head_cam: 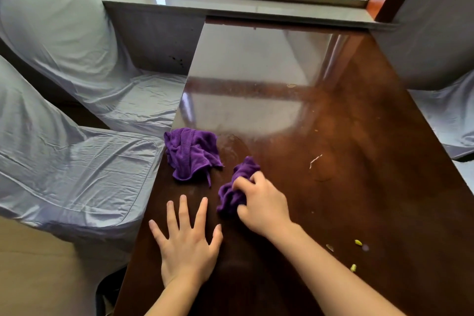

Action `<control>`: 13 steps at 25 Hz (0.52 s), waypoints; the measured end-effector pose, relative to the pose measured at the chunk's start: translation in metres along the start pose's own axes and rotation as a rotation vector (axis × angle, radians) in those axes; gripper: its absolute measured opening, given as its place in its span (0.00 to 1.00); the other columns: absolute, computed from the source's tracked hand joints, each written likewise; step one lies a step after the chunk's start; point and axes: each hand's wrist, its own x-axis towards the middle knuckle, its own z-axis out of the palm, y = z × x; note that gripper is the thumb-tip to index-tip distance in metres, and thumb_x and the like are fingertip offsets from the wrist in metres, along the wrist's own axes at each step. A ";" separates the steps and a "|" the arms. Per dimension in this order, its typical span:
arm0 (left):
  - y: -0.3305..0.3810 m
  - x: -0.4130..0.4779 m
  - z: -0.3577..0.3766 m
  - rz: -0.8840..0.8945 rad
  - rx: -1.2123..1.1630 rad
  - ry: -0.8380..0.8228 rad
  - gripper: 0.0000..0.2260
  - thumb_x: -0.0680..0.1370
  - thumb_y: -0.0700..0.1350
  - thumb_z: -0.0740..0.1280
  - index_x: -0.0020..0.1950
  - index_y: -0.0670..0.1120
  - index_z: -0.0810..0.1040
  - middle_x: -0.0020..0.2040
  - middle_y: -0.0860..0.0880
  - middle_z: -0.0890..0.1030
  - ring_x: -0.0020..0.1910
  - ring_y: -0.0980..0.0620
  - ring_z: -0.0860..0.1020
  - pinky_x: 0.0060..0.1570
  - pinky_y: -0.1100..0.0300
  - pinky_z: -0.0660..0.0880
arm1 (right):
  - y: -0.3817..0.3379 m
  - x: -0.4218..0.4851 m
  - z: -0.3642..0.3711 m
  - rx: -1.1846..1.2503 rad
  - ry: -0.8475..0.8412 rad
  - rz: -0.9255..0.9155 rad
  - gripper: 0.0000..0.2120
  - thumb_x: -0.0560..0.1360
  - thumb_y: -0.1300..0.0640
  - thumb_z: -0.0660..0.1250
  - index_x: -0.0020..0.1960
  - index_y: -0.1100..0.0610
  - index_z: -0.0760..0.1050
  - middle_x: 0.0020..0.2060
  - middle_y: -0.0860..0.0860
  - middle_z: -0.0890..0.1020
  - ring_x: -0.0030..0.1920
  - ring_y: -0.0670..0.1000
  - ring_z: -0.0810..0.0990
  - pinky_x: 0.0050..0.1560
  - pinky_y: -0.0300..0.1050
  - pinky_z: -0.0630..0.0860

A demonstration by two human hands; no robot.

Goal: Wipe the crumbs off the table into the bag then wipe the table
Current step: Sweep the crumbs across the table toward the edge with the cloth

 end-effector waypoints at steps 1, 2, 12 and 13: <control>0.000 0.000 0.001 0.001 -0.005 0.003 0.32 0.71 0.66 0.53 0.74 0.58 0.64 0.76 0.42 0.64 0.76 0.39 0.56 0.68 0.28 0.49 | 0.001 -0.009 0.001 0.004 -0.014 -0.018 0.23 0.65 0.47 0.65 0.61 0.40 0.68 0.56 0.50 0.72 0.57 0.58 0.74 0.49 0.51 0.77; -0.001 0.000 0.001 0.001 -0.007 0.004 0.32 0.71 0.65 0.53 0.74 0.58 0.65 0.76 0.42 0.64 0.76 0.39 0.56 0.68 0.28 0.49 | 0.002 -0.010 0.002 0.018 -0.017 -0.013 0.28 0.65 0.43 0.64 0.64 0.36 0.66 0.62 0.50 0.70 0.61 0.58 0.71 0.55 0.52 0.75; -0.005 0.002 0.012 -0.017 -0.055 0.065 0.32 0.70 0.67 0.52 0.73 0.59 0.64 0.76 0.43 0.64 0.76 0.41 0.55 0.68 0.30 0.50 | -0.002 -0.028 0.020 0.118 0.077 -0.170 0.15 0.67 0.52 0.70 0.54 0.50 0.79 0.58 0.51 0.81 0.53 0.58 0.76 0.54 0.52 0.75; -0.004 0.002 0.013 -0.023 -0.063 0.066 0.32 0.71 0.67 0.52 0.74 0.60 0.63 0.76 0.44 0.63 0.76 0.42 0.54 0.68 0.30 0.49 | 0.012 -0.036 0.009 0.321 0.077 -0.099 0.14 0.66 0.54 0.71 0.52 0.50 0.81 0.54 0.50 0.83 0.52 0.56 0.79 0.54 0.49 0.76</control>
